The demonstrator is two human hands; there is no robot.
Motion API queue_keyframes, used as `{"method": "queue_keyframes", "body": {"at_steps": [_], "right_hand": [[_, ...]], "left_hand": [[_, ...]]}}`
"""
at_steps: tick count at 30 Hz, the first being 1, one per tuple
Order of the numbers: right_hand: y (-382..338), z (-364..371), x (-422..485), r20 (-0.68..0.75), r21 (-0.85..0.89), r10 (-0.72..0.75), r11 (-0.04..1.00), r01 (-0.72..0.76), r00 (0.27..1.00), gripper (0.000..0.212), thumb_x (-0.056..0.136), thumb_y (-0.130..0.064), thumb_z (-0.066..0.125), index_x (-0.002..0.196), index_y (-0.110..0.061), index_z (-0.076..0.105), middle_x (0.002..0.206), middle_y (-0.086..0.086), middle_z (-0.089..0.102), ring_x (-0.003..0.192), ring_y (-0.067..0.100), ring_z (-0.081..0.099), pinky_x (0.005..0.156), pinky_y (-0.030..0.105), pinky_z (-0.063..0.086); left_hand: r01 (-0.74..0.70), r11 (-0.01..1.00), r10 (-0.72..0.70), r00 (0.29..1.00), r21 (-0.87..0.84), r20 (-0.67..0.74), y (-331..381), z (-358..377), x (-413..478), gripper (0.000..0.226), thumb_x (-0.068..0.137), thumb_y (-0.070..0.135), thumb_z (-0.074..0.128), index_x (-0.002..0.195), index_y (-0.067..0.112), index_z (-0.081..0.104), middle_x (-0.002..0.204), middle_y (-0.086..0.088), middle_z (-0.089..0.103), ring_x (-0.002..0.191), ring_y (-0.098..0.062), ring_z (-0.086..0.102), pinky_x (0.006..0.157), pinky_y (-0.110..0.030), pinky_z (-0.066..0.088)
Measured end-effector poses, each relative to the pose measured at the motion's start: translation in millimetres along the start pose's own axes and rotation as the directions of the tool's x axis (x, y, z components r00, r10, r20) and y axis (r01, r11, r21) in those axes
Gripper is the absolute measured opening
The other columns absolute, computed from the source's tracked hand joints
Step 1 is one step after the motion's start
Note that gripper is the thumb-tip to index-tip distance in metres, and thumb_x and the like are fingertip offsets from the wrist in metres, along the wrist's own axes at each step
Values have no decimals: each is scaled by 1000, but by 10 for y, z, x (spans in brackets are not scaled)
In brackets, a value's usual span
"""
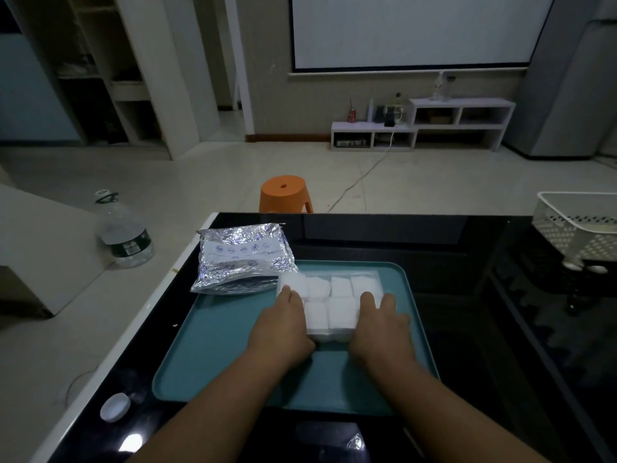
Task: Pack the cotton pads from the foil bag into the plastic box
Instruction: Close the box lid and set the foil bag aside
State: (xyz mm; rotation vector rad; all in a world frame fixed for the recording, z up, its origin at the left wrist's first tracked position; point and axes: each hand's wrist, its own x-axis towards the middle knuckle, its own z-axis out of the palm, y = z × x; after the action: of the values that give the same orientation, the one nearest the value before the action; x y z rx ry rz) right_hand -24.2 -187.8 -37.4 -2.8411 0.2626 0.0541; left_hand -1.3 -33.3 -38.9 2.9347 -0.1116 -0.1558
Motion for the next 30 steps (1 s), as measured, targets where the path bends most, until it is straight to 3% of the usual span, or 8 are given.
{"method": "queue_keyframes", "body": {"at_steps": [7, 12, 16, 20, 25, 30], "right_hand": [[-56, 23, 26, 8, -30, 19, 999, -19, 1000, 63, 76, -24, 64, 129, -24, 29, 132, 13, 28, 102, 33, 43, 71, 31, 38], [-102, -20, 41, 117, -58, 14, 998, -8, 993, 63, 74, -27, 61, 127, -18, 29, 134, 18, 25, 107, 37, 41, 81, 36, 41], [-77, -174, 90, 254, -73, -1, 997, 20, 967, 56, 82, -22, 57, 131, -14, 32, 141, 21, 22, 116, 41, 45, 86, 40, 45], [-40, -364, 204, 376, -180, -46, 976, 122, 926, 46, 95, -20, 49, 139, -8, 39, 142, 20, 38, 121, 33, 51, 96, 37, 44], [-9, -366, 300, 400, -197, -37, 972, 126, 916, 41, 91, -21, 57, 130, -10, 54, 133, 14, 53, 118, 30, 55, 96, 37, 46], [-30, -364, 367, 430, -220, 9, 971, 96, 903, 50, 92, -21, 58, 139, -9, 47, 143, 18, 44, 126, 32, 50, 102, 40, 43]], "left_hand": [[-4, 1000, 4, 999, 9, 37, 24, -66, 3, 91, 75, 42, 67, 147, 8, 23, 161, -7, 10, 127, -34, 48, 100, -36, 42], [-44, 999, 46, 994, -20, 102, -52, -155, 53, 92, 73, 44, 64, 148, 9, 24, 163, -2, 6, 133, -30, 44, 103, -35, 40], [-120, 993, 120, 978, -9, 173, -173, -258, 115, 92, 74, 55, 65, 145, 10, 30, 162, -6, 12, 143, -24, 31, 111, -36, 35], [-188, 982, 182, 954, 5, 240, -259, -394, 148, 79, 84, 46, 67, 147, 12, 34, 159, -11, 22, 143, -25, 29, 114, -35, 29], [-227, 974, 224, 944, -16, 244, -334, -410, 155, 83, 84, 37, 70, 153, 21, 25, 163, -5, 7, 148, -21, 17, 116, -26, 18], [-240, 971, 231, 943, 8, 238, -326, -409, 147, 82, 84, 38, 70, 152, 21, 27, 163, -5, 9, 148, -22, 19, 116, -29, 20]]}}
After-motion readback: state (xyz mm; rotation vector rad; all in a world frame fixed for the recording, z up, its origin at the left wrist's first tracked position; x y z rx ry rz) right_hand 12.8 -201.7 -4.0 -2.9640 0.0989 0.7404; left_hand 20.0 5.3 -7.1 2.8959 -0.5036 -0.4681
